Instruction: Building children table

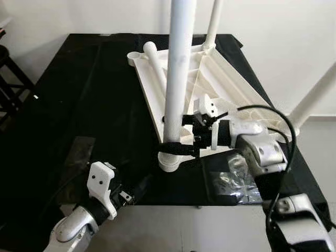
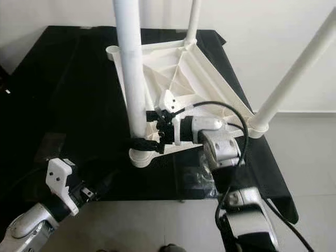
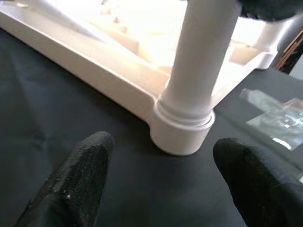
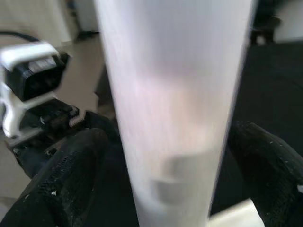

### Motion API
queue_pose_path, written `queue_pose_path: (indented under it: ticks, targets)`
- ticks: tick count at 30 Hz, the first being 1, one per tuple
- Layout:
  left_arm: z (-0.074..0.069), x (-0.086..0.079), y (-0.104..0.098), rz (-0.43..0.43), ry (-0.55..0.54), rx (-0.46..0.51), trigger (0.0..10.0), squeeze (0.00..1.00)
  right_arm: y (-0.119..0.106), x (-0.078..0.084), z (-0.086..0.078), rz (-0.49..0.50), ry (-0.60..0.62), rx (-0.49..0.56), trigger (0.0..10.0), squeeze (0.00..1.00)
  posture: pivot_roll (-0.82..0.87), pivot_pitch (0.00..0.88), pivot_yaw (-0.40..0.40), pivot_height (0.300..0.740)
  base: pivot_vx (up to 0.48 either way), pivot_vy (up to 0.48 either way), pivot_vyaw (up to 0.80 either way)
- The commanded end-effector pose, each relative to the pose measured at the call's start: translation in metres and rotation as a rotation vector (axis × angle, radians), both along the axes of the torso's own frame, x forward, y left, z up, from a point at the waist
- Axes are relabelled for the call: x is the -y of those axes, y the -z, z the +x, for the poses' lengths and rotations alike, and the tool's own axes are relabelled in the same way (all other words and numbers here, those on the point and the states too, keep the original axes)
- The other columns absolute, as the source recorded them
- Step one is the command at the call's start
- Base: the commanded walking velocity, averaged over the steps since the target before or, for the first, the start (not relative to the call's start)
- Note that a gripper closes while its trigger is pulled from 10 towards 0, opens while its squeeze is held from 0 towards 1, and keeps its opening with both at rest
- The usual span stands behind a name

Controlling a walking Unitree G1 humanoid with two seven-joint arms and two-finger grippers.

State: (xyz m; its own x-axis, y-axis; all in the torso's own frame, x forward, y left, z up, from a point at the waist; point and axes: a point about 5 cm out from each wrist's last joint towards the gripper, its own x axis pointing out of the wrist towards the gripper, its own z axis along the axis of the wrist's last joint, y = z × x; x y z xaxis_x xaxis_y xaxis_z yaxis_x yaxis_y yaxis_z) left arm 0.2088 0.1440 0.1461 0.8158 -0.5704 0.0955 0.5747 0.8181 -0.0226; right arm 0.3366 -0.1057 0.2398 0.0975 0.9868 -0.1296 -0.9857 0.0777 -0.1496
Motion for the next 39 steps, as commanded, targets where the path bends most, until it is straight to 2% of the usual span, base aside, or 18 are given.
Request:
queue_pose_path:
  ticks: [1, 3, 4, 12, 13, 19, 21, 22, 23, 24, 25, 26, 27, 28, 33, 38, 39]
  targets:
    - [-0.005, 0.002, 0.004, -0.008, 0.003, -0.031, 10.0, 0.0, -0.002, -0.001, 0.002, 0.018, -0.048, -0.005, 9.7, 0.0, -0.09, 0.193, -0.065, 0.74, 0.0, 0.0, 0.0]
    - [-0.005, 0.002, 0.004, -0.009, 0.004, -0.032, 10.0, 0.0, -0.003, -0.001, 0.004, 0.017, -0.068, -0.003, 9.7, 0.0, -0.09, 0.195, -0.065, 0.74, 0.0, 0.0, 0.0]
    - [-0.006, 0.002, 0.003, -0.01, 0.004, -0.033, 10.0, 0.0, -0.005, 0.001, 0.007, 0.016, -0.096, -0.002, 0.0, 0.0, -0.09, 0.197, -0.068, 0.74, 0.0, 0.0, 0.0]
    - [-0.007, 0.002, 0.003, -0.012, 0.004, -0.035, 10.0, 0.0, -0.008, 0.004, 0.008, 0.003, -0.155, 0.0, 0.0, 0.0, -0.09, 0.198, -0.07, 0.74, 0.0, 0.0, 0.0]
    - [-0.007, 0.002, 0.004, -0.014, 0.005, -0.037, 10.0, 0.0, -0.007, 0.01, 0.007, -0.008, -0.151, 0.006, 0.0, 0.0, -0.09, 0.196, -0.07, 0.74, 0.0, 0.0, 0.0]
    - [-0.007, 0.002, 0.004, -0.015, 0.004, -0.039, 10.0, 0.0, -0.005, 0.017, 0.007, -0.009, -0.121, 0.016, 0.0, 0.0, -0.1, 0.195, -0.071, 0.74, 0.0, 0.0, 0.0]
    - [-0.006, 0.002, 0.004, -0.018, 0.004, -0.039, 10.0, 0.0, 0.009, 0.021, 0.0, 0.018, 0.039, 0.017, 0.0, 0.0, -0.12, 0.19, -0.079, 0.74, 0.0, 0.0, 0.0]
    - [-0.006, 0.002, 0.004, -0.018, 0.004, -0.039, 10.0, 0.0, 0.009, 0.021, 0.0, 0.018, 0.039, 0.017, 0.0, 0.0, -0.12, 0.19, -0.079, 0.74, 0.0, 0.0, 0.0]
    - [-0.005, 0.001, 0.004, -0.018, 0.004, -0.038, 10.0, 0.0, 0.033, 0.007, -0.004, 0.032, 0.325, -0.007, 0.0, 0.0, -0.13, 0.183, -0.079, 0.74, 0.0, 0.0, 0.0]
    - [-0.004, -0.001, 0.004, -0.017, 0.003, -0.038, 10.0, 0.0, 0.045, -0.002, -0.005, 0.034, 0.483, -0.019, 0.0, 0.0, -0.14, 0.183, -0.078, 0.74, 0.0, 0.0, 0.0]
    - [-0.004, -0.001, 0.004, -0.017, 0.003, -0.038, 10.0, 0.0, 0.045, -0.002, -0.005, 0.034, 0.483, -0.019, 0.0, 0.0, -0.14, 0.183, -0.078, 0.74, 0.0, 0.0, 0.0]
    - [-0.004, -0.001, 0.004, -0.016, 0.003, -0.038, 10.0, 0.0, 0.051, -0.006, -0.006, 0.034, 0.584, -0.025, 0.0, 0.0, -0.14, 0.183, -0.078, 0.74, 0.0, 0.0, 0.0]
    - [-0.002, -0.002, 0.004, -0.017, 0.002, -0.037, 10.0, 0.0, 0.073, -0.018, -0.023, 0.041, 0.733, -0.077, 0.0, 0.0, -0.14, 0.178, -0.059, 0.74, 0.0, 0.0, 0.0]
    - [-0.001, -0.001, 0.004, -0.017, 0.002, -0.036, 10.0, 0.0, 0.084, -0.023, -0.036, 0.049, 0.816, -0.115, 0.0, 0.0, -0.14, 0.178, -0.059, 0.74, 0.0, 0.0, 0.0]
    - [0.002, -0.001, 0.005, -0.011, 0.007, -0.034, 10.0, 0.0, 0.094, -0.03, -0.046, 0.031, 0.893, -0.145, 0.0, 0.0, -0.15, 0.16, -0.056, 0.74, 0.0, 0.0, 0.0]
    - [0.006, -0.002, 0.008, -0.008, 0.003, -0.033, 10.0, 0.0, 0.085, -0.035, -0.035, 0.021, 0.913, -0.101, 0.0, 0.0, -0.15, 0.133, -0.066, 0.74, 0.0, 0.0, 0.0]
    - [0.006, -0.003, 0.008, -0.008, -0.006, -0.031, 10.0, 0.0, 0.084, -0.037, -0.036, 0.014, 0.932, -0.1, 2.6, 0.0, -0.15, 0.133, -0.066, 0.74, 0.0, 0.0, 0.0]
